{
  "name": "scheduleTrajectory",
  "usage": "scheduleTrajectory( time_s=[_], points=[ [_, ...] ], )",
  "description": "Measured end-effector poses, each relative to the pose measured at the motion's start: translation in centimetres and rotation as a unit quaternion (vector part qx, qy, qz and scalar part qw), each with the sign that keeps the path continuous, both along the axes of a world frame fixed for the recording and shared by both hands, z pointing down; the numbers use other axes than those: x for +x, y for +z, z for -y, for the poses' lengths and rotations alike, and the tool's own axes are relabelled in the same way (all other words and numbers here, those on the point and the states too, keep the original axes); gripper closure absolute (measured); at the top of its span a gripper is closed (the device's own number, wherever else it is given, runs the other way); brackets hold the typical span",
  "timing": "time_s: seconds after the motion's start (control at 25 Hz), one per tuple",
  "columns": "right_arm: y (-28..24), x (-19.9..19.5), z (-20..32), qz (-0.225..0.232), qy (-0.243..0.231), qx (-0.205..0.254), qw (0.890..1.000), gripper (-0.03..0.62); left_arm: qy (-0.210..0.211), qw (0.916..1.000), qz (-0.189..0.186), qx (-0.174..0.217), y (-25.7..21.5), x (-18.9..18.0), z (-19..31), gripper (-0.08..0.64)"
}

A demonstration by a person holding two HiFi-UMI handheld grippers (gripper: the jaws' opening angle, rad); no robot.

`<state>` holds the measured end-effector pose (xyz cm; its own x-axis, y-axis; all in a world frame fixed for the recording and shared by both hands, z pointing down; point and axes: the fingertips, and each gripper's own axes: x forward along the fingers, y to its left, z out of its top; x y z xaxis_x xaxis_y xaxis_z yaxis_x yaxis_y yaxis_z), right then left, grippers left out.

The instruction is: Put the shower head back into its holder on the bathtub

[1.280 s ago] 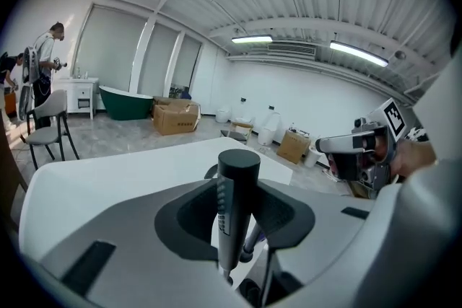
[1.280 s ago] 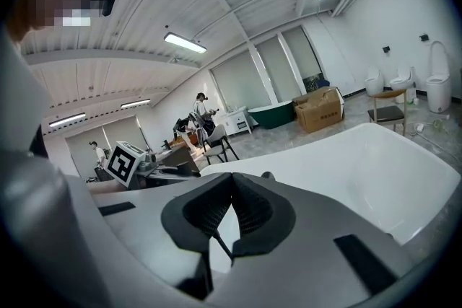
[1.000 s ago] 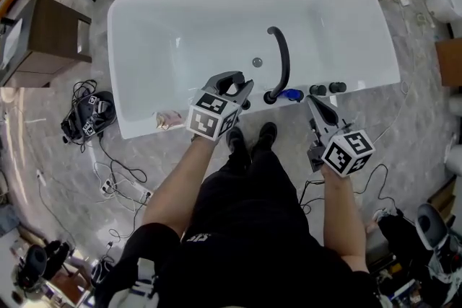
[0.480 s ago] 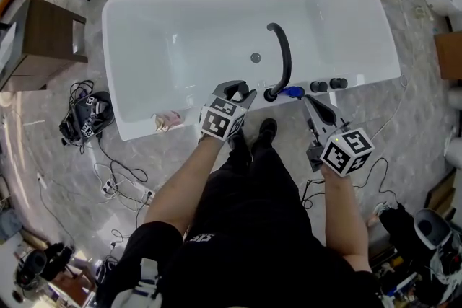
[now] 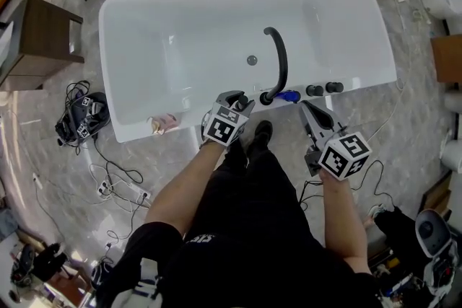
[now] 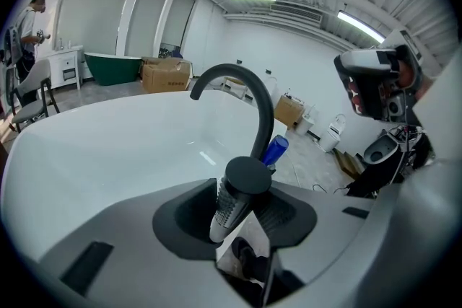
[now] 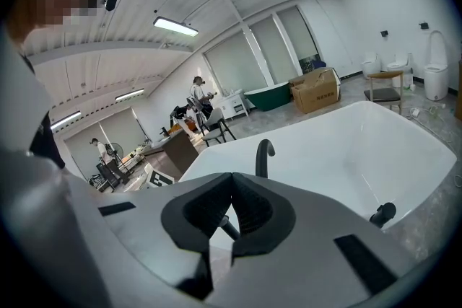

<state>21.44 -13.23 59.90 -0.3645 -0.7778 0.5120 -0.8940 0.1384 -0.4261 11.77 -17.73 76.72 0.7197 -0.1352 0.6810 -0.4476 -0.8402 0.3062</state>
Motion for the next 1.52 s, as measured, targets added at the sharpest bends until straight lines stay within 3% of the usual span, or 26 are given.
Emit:
scheduleTrajectory(
  time_s=[0.36,0.72,0.92,1.12,1.36,1.52],
  points=[
    [0.5,0.1,1.0,0.013,-0.006,-0.003,1.0,0.578,0.02,0.9991,0.034,-0.014,2.9,0.0,-1.7,0.39],
    [0.4,-0.1,1.2,0.012,-0.02,-0.01,1.0,0.578,0.001,0.9995,0.016,-0.026,3.0,0.1,-2.5,0.379],
    [-0.8,-1.0,2.3,0.012,-0.027,-0.007,1.0,0.578,0.011,0.9993,0.025,-0.026,3.3,-0.5,-2.8,0.376],
    [-3.0,-2.3,2.8,0.01,-0.04,0.009,0.999,0.578,-0.005,0.9988,0.019,-0.046,1.7,-0.5,-2.3,0.308],
    [-6.2,-4.7,3.2,0.003,-0.063,0.029,0.998,0.578,-0.016,0.9992,-0.023,-0.03,-2.6,-1.4,-2.1,0.292],
    [-8.8,-5.6,3.4,0.006,-0.08,0.047,0.996,0.578,-0.049,0.9966,-0.061,-0.027,-6.5,-1.8,-1.5,0.293]
  ],
)
